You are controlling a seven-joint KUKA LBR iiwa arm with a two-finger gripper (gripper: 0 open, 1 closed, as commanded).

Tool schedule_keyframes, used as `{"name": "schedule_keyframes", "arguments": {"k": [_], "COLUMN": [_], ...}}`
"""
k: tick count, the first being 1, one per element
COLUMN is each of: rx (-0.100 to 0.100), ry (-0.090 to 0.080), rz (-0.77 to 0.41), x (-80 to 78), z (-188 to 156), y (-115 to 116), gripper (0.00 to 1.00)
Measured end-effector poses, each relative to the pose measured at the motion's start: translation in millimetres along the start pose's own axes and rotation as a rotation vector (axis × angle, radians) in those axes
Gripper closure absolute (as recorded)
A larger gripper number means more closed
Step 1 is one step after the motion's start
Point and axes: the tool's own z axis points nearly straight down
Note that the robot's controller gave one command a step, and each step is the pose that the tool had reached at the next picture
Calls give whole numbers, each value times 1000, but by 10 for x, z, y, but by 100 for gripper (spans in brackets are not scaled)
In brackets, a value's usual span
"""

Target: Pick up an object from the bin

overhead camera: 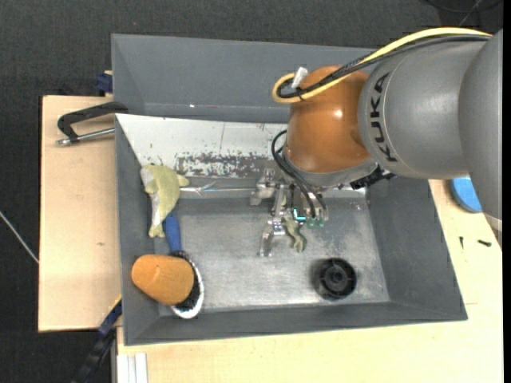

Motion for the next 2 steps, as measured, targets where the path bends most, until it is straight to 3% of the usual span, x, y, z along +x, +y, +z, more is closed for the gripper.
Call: {"name": "schedule_keyframes", "arguments": {"k": [1,2], "rx": [1,0], "ry": [-10,-11], "rz": [-98,-101], "x": [-206,-203], "z": [445,431], "y": [-683,-647], "gripper": [0,100]}}
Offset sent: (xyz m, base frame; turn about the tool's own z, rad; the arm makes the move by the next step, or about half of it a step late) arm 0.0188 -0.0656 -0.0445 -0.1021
